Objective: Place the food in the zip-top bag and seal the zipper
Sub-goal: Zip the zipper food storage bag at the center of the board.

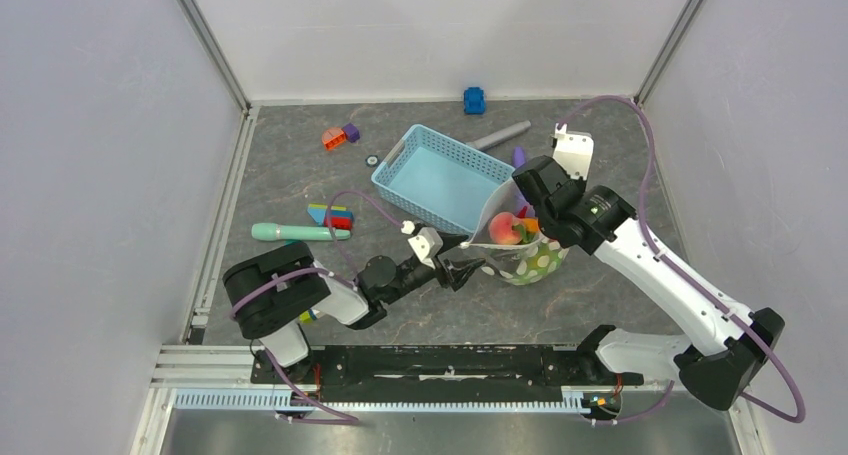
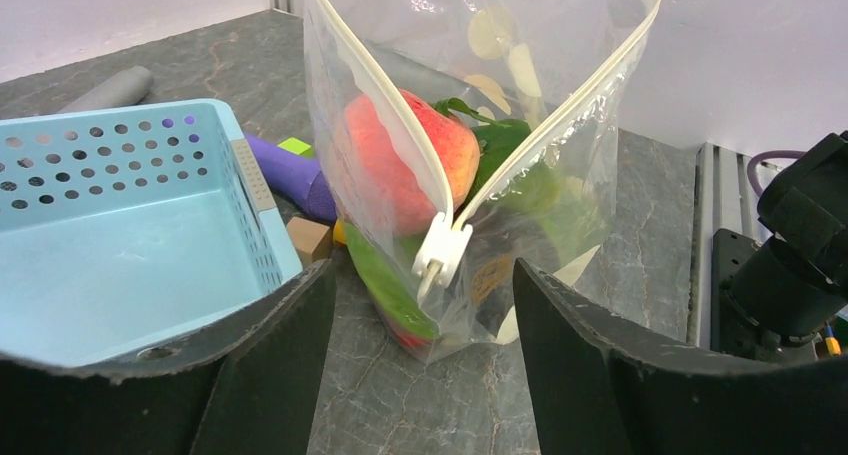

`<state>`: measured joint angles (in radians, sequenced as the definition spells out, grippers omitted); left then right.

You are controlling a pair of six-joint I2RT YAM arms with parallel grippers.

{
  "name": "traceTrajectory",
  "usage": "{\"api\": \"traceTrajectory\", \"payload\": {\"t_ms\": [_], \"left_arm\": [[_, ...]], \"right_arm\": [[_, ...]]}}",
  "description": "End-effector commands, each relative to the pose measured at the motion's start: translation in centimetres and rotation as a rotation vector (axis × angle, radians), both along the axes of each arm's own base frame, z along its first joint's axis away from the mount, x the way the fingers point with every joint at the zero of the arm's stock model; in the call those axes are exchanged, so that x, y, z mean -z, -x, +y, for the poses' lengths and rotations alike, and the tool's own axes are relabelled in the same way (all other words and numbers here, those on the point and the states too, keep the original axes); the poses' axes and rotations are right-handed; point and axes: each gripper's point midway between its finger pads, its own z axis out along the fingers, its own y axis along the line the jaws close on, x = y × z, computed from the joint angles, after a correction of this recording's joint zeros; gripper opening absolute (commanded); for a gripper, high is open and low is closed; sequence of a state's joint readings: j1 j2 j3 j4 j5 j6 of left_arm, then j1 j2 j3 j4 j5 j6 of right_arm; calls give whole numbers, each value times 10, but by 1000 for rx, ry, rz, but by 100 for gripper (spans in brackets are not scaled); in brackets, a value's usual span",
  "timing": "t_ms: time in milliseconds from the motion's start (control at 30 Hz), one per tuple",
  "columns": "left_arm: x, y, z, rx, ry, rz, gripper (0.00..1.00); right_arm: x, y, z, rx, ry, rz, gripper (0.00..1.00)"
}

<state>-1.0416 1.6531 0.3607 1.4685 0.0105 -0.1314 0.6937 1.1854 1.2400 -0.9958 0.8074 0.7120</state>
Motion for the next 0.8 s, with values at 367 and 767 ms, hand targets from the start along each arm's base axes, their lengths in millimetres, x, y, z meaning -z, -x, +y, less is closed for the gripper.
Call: {"api": "traceTrajectory", "payload": {"t_ms": [367, 767], "left_arm": [[-33, 11, -11, 90, 94, -73, 13], [-43, 47, 29, 149, -14, 31, 2]], "right_arm": [[-3, -1, -7, 4, -10, -29, 0], [2, 0, -7, -209, 54, -27, 7]]}}
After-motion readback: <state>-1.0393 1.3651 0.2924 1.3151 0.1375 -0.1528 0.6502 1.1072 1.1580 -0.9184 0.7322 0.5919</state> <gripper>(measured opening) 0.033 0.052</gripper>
